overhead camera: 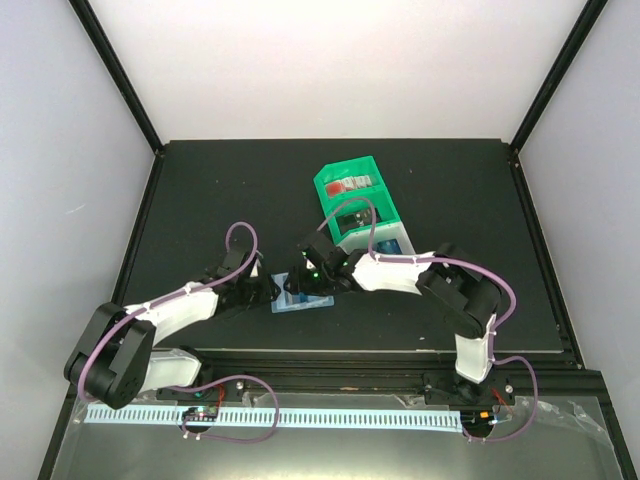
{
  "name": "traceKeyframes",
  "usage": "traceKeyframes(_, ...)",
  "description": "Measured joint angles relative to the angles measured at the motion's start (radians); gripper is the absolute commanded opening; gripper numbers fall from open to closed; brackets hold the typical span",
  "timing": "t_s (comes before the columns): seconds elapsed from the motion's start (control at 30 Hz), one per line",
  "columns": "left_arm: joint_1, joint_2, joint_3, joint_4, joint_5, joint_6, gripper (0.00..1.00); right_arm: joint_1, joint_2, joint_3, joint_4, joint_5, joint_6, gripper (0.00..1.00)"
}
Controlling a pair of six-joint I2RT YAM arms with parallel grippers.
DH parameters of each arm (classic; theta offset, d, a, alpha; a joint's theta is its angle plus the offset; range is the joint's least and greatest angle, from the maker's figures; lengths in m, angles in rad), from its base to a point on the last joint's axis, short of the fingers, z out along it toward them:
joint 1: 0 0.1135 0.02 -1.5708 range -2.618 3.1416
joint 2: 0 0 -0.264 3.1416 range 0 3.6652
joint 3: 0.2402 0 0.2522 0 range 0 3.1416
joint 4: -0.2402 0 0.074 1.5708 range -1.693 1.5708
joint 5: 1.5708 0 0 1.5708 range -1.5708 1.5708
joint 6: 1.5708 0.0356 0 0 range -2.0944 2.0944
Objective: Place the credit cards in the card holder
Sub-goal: Insert the credit card into the card holder.
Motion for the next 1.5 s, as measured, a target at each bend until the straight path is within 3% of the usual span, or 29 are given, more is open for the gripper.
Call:
traceKeyframes(0.47, 0.003, 0.002, -0.021, 0.031, 0.087, -0.009, 0.31, 0.019, 0.040, 0.068, -0.072, -0.026, -0.063, 0.56)
traceKeyframes(0.53, 0.004, 0.002, -0.022, 0.032, 0.087, -0.010, 0.31, 0.019, 0.040, 0.073, -0.080, -0.024, -0.071, 0.58)
traceKeyframes(0.63, 0.004, -0.004, -0.023, 0.029, 0.081, -0.009, 0.32, 0.021, 0.037, 0.085, -0.115, 0.009, -0.096, 0.68)
traceKeyframes(0.83, 0.004, -0.039, -0.023, -0.022, 0.035, 0.000, 0.41, 0.017, -0.027, 0.116, -0.231, 0.143, -0.184, 0.74)
traceKeyframes(1.13, 0.006, -0.089, 0.033, -0.114, -0.004, 0.049, 0.68, -0.094, -0.203, 0.178, -0.329, 0.257, -0.339, 0.74)
traceKeyframes(1.3, 0.007, -0.061, 0.164, -0.132, 0.038, 0.144, 0.70, -0.203, -0.188, 0.293, -0.383, 0.277, -0.389, 0.74)
traceKeyframes(1.5, 0.029, 0.070, 0.298, -0.122, 0.099, 0.207, 0.70, -0.238, -0.015, 0.449, -0.405, 0.254, -0.371, 0.69)
